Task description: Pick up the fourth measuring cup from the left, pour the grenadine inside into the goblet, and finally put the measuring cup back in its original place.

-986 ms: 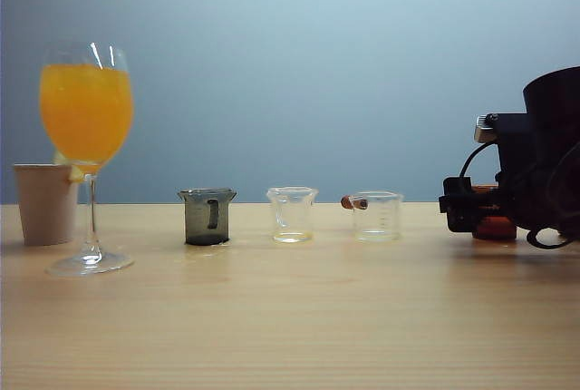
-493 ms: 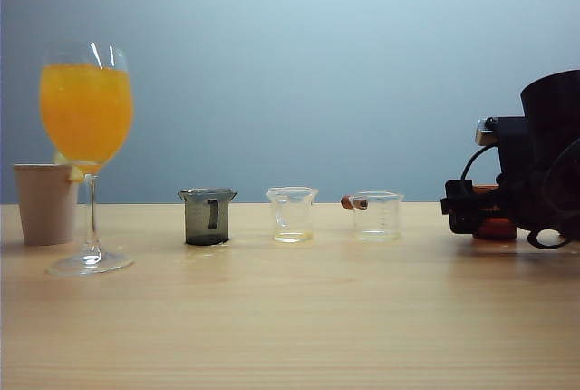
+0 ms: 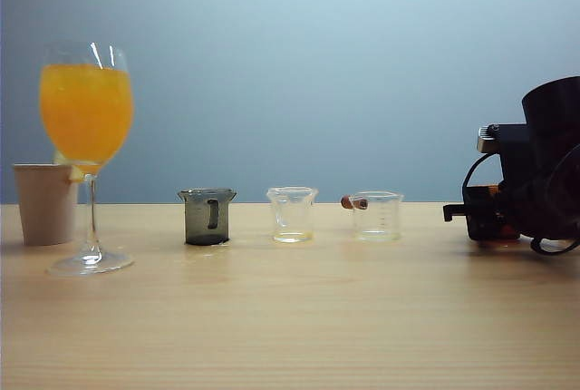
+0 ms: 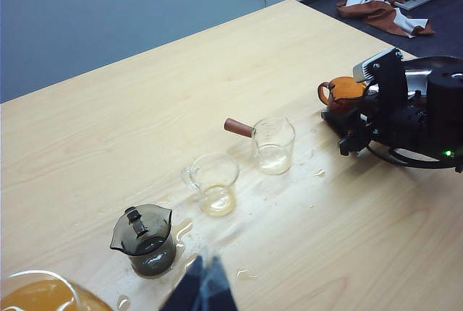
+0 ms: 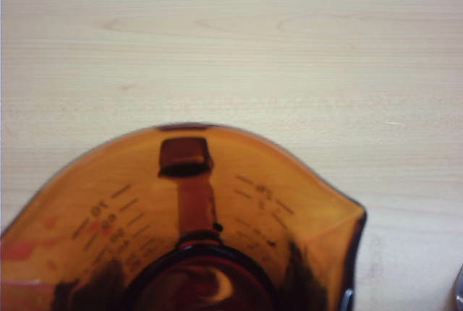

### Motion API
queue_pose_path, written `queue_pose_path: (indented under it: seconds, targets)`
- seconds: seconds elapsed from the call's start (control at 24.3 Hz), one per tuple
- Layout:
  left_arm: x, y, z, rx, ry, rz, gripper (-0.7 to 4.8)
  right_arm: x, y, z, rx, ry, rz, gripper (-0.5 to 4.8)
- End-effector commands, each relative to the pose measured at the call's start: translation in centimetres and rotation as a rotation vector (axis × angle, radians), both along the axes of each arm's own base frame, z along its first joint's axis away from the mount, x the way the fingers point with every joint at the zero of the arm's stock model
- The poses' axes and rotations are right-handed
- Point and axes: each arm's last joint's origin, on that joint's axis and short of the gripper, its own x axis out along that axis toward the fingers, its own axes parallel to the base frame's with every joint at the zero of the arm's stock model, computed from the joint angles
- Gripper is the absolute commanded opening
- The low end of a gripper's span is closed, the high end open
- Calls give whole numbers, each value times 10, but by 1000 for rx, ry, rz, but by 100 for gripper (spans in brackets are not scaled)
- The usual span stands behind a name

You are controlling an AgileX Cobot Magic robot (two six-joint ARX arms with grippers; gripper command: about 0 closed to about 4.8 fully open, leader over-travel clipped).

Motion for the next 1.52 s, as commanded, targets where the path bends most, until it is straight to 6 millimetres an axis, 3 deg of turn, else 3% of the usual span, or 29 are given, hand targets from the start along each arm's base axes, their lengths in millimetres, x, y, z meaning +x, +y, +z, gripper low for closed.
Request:
queue_pose_path:
  seconds: [0.04, 0.16, 0.41, 0.66, 0.9, 1.19, 1.52]
  targets:
    - [0, 0, 2, -5, -15, -1, -5, 1, 0, 3, 3, -24, 0, 125]
    - [0, 0, 2, -5, -16, -1, -5, 1, 0, 4, 4, -29, 0, 66]
    - [1, 2, 3, 8, -31, 75, -5, 1, 2, 11, 9, -58, 4, 60]
    - [-4, 9, 9, 11, -75, 185, -5, -2, 11, 41, 28, -125, 58, 48]
    - [-4, 11, 14, 8, -93, 222, -5, -4, 23, 73, 35, -83, 170, 48]
    - [-5, 15, 14, 34, -103, 256, -5, 4, 59, 115, 48, -108, 285, 48]
    - [1, 42, 14, 32, -84, 296, -5, 9, 114, 165, 70, -144, 461, 49]
